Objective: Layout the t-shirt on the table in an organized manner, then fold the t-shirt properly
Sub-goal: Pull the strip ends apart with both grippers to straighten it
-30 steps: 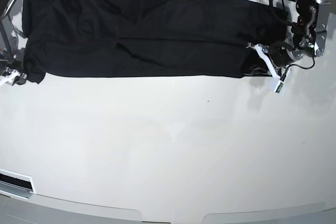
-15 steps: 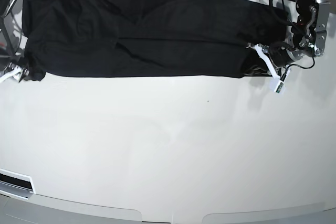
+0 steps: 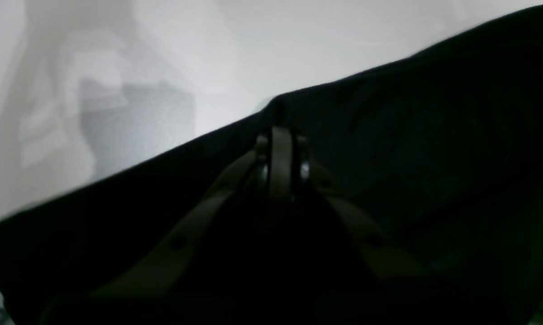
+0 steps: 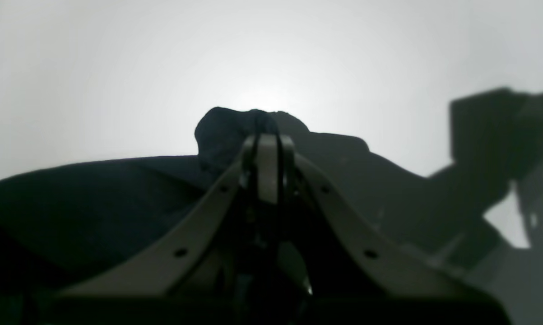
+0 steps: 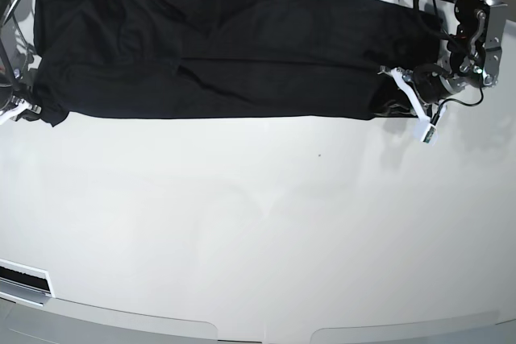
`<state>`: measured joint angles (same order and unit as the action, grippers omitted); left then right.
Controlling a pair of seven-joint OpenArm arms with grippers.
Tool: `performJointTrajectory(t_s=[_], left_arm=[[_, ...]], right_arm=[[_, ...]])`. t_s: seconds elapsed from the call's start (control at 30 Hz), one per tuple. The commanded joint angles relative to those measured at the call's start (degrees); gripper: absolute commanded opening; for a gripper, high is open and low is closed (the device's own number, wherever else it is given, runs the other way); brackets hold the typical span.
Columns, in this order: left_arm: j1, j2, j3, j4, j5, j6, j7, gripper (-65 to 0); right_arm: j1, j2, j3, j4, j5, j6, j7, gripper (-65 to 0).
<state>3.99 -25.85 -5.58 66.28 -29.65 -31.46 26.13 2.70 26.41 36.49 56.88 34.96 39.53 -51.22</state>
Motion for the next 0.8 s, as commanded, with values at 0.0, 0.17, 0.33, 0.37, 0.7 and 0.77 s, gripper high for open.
performJointTrajectory(t_s=[0.0,0.17,0.33,0.37,0.7,0.77], left_arm=[[-0.02,-1.01,-0.11,-0.04,2.14,1.73,2.36,-65.0],[-0.02,-1.01,-0.11,-0.04,3.72,1.77,2.36,-65.0],[-0.02,-1.01,-0.11,-0.04,3.72,3.04,2.4,-65.0],[-0.02,-1.01,-0.11,-0.04,3.74,4.11,2.43,-65.0],[-0.04,-1.03,-0.11,-0.02,5.66,10.1,2.82,-65.0],[-0.04,-1.03,-0.11,-0.02,5.66,10.1,2.84,-65.0]], right_arm=[[0.79,1.9,0.33,0.87,0.87,0.47,0.68,-65.0],[0.79,1.84,3.13,0.87,0.87,-5.66,-1.22,-65.0],[0.79,1.84,8.87,0.87,0.87,-7.85,-3.54,-65.0],[0.79,1.84,10.16,0.87,0.9,-7.85,-4.07,-65.0],[0.76,1.86,13.07,0.87,16.85,0.47,-14.36,-65.0],[0.76,1.9,13.07,0.87,20.44,0.47,-14.91,-55.3]])
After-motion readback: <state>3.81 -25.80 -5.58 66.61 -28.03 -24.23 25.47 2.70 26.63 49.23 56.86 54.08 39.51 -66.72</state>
